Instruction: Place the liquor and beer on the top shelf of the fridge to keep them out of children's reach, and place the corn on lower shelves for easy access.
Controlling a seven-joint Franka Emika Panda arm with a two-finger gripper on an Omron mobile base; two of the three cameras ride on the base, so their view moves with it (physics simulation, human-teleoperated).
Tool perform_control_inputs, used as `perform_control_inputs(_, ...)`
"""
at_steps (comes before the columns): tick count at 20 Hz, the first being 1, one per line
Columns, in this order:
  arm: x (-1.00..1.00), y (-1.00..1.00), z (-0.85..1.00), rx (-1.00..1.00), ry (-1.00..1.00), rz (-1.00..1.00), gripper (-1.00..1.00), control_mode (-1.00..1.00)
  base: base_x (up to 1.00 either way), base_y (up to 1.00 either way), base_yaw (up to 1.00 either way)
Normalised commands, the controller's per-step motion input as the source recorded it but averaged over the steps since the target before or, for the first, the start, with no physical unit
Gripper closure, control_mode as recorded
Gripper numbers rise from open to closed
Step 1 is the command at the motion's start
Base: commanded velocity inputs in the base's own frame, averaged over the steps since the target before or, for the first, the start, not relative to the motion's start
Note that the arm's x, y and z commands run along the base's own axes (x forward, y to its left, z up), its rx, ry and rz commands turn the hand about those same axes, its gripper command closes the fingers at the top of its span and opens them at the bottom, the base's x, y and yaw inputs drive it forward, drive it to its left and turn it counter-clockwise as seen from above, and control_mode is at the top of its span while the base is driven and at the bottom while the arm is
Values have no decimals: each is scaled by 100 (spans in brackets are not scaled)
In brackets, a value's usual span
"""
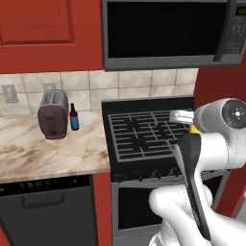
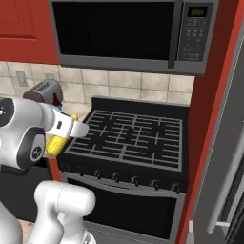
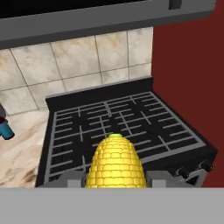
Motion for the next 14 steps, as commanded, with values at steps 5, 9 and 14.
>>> perform_control_inputs(5, 0, 0, 0, 0, 0, 0, 100, 100, -90, -3, 9)
perform_control_inputs(9, 0, 0, 0, 0, 0, 0, 100, 100, -93, 0, 7)
perform_control_inputs(14, 0, 0, 0, 0, 0, 0, 100, 100, -88, -1, 4)
